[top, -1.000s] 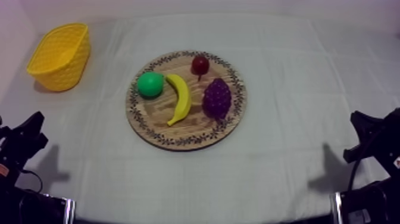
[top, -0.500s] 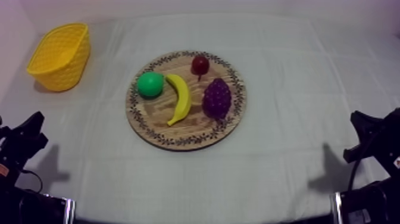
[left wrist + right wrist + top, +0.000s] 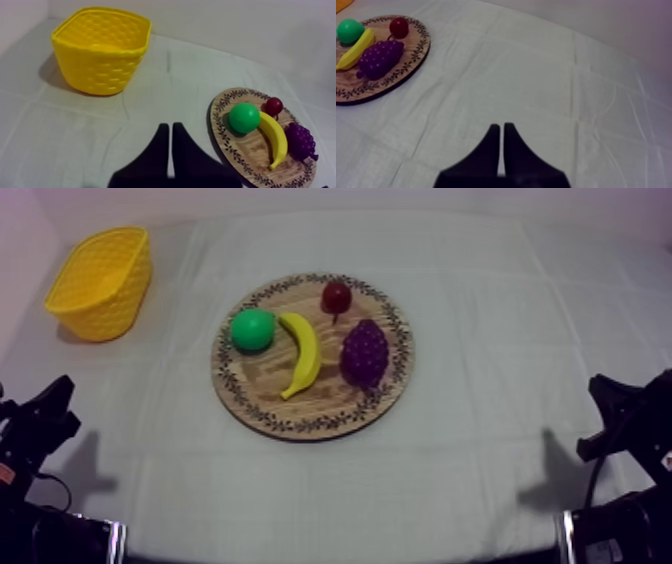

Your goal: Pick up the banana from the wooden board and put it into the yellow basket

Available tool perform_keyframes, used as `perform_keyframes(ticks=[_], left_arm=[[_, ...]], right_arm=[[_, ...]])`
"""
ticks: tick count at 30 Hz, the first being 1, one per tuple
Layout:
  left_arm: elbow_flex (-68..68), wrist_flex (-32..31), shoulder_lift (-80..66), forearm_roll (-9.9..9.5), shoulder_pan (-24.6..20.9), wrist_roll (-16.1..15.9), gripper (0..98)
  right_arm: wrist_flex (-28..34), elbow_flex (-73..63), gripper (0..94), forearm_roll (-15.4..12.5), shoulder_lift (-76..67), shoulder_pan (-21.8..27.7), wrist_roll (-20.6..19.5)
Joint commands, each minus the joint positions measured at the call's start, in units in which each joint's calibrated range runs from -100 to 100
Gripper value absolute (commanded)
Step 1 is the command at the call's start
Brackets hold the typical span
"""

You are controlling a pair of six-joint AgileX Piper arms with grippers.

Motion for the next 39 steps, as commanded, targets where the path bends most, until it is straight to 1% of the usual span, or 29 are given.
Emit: perform_keyframes(ticks=[1,4,8,11,13,16,21,23,26,31,36,39], left_arm=[[0.0,0.0,0.0,0.02,0.0,0.0,0.1],[0.0,0.0,0.0,0.02,0.0,0.0,0.1],[0.0,0.2,0.0,-0.2,0.0,-1.7,0.1],[-0.8,2.9,0.0,-1.6,0.0,-0.1,0.1],[-3.1,5.4,0.0,-2.07,0.0,0.0,0.1],[-9.0,9.0,0.0,-2.59,0.0,-0.5,0.1],[-20.8,11.4,2.1,-4.68,0.2,-0.7,0.1],[-26.6,11.8,6.2,-5.29,0.6,-1.0,0.1],[-36.8,13.5,15.5,-5.68,1.5,-2.2,0.1],[-52.9,18.6,31.0,-5.68,2.2,-4.7,0.1],[-62.3,22.2,42.1,-3.95,3.0,-7.5,0.1],[-64.9,23.7,47.4,-3.11,4.3,-8.1,0.1]], right_arm=[[-0.1,0.0,0.4,0.0,0.0,0.0,0.0],[-0.1,0.0,0.4,0.0,0.0,0.0,0.0],[-0.1,0.0,0.4,0.0,0.0,0.0,0.0],[-0.1,0.0,0.4,0.0,0.0,0.0,0.0],[-0.1,0.0,0.4,0.0,0.0,0.0,0.0],[-0.1,0.0,0.4,0.0,0.0,0.0,0.0],[-0.1,0.0,0.4,0.0,0.0,0.0,0.0],[-0.1,0.0,0.4,0.0,0.0,0.0,0.0],[-0.1,0.0,0.4,0.0,0.0,0.0,0.0],[-0.1,0.0,0.4,0.0,0.0,0.0,0.0],[-0.1,0.0,0.4,0.0,0.0,0.0,0.0],[-0.1,0.0,0.4,0.0,0.0,0.0,0.0]])
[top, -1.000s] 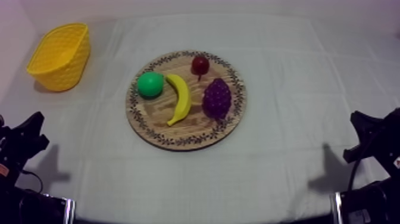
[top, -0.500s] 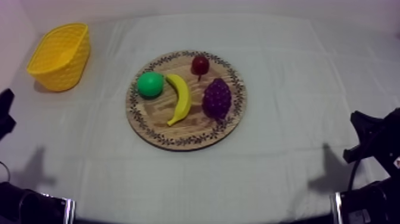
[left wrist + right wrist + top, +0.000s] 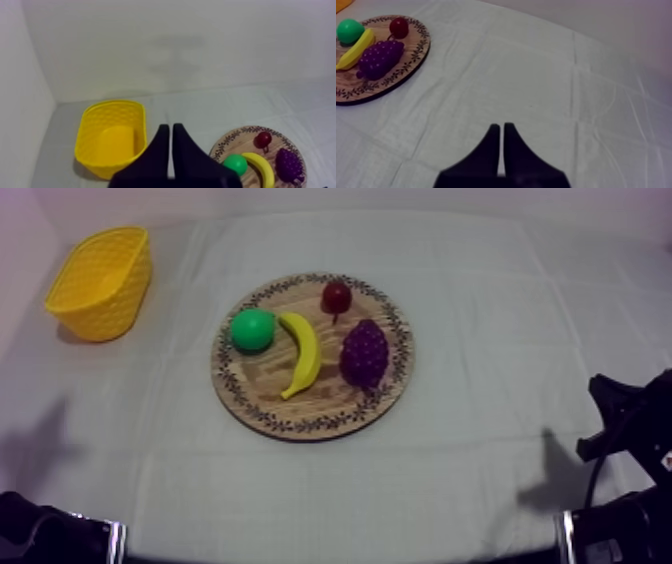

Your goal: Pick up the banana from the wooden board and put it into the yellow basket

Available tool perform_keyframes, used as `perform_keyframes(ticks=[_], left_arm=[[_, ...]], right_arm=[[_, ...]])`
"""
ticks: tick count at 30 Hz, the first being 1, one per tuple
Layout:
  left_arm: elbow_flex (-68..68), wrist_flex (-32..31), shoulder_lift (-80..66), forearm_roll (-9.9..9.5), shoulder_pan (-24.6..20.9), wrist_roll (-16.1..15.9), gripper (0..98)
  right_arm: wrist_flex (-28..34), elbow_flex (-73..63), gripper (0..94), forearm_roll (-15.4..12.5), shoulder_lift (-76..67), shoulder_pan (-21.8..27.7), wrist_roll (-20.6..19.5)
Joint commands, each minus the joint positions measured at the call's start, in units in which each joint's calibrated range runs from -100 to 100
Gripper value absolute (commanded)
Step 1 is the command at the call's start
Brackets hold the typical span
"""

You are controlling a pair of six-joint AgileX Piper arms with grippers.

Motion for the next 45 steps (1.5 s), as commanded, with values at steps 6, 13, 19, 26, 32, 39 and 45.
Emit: perform_keyframes(ticks=[6,13,19,26,32,39,45], left_arm=[[-3.6,1.9,16.7,-0.61,5.4,1.6,0.1],[-3.5,2.3,28.3,-2.29,10.7,5.2,0.0],[-6.6,2.5,38.3,-2.47,13.4,7.6,0.0],[-13.4,3.1,51.3,-2.51,15.9,11.3,0.0],[-19.4,4.6,61.4,-2.45,18.0,15.8,0.0],[-24.4,7.5,67.4,-2.24,20.2,20.2,17.7],[-23.3,8.6,67.7,-1.04,21.9,22.7,63.3]], right_arm=[[-0.1,0.0,0.4,0.0,0.0,0.0,0.0],[-0.1,0.0,0.4,0.0,0.0,0.0,0.0],[-0.1,0.0,0.4,0.0,0.0,0.0,0.0],[-0.1,0.0,0.4,0.0,0.0,0.0,0.0],[-0.1,0.0,0.4,0.0,0.0,0.0,0.0],[-0.1,0.0,0.4,0.0,0.0,0.0,0.0],[-0.1,0.0,0.4,0.0,0.0,0.0,0.0]])
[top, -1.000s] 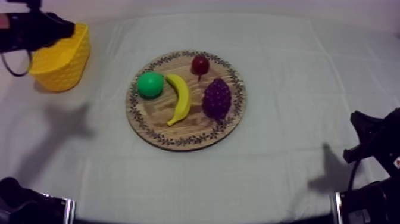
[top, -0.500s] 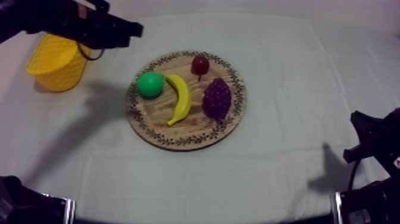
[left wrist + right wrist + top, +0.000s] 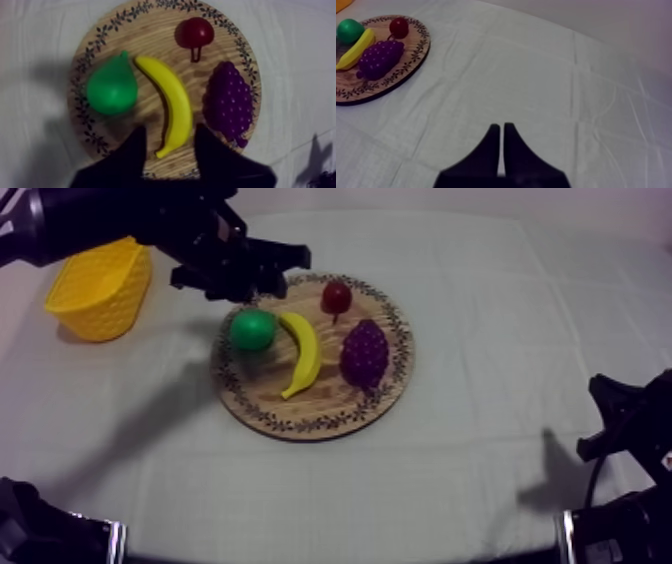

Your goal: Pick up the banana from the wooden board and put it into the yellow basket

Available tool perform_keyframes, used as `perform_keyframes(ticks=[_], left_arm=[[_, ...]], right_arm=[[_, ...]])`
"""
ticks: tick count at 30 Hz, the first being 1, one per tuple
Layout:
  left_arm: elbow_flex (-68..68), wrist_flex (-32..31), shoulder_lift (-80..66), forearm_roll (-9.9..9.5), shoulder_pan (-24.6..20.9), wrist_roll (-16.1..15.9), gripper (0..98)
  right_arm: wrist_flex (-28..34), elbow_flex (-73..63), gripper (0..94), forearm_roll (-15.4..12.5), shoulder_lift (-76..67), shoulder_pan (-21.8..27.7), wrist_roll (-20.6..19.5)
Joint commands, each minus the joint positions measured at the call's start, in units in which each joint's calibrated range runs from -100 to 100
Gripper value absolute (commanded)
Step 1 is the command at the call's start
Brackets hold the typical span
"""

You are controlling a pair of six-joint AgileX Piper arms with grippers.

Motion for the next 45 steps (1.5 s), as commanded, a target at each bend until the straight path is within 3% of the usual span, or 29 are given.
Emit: perform_keyframes(ticks=[1,7,12,31,37,45], left_arm=[[0.6,0.4,0.2,0.58,0.4,0.9,66.9],[-1.4,4.4,3.9,2.63,1.2,1.1,81.5],[-7.0,8.8,9.7,3.59,2.1,1.5,87.2],[-18.8,9.5,29.5,11.66,0.0,-1.5,89.6],[-21.9,10.9,33.1,12.21,-0.5,-1.7,82.3],[-25.2,12.1,36.1,12.85,-0.3,-1.3,52.1]], right_arm=[[0.0,0.0,0.4,0.0,0.0,0.0,0.0],[0.0,0.0,0.4,0.0,0.0,0.0,0.0],[0.0,0.0,0.4,0.0,0.0,0.0,0.0],[0.0,0.0,0.4,0.0,0.0,0.0,0.0],[0.0,0.0,0.4,0.0,0.0,0.0,0.0],[0.0,0.0,0.4,0.0,0.0,0.0,0.0]])
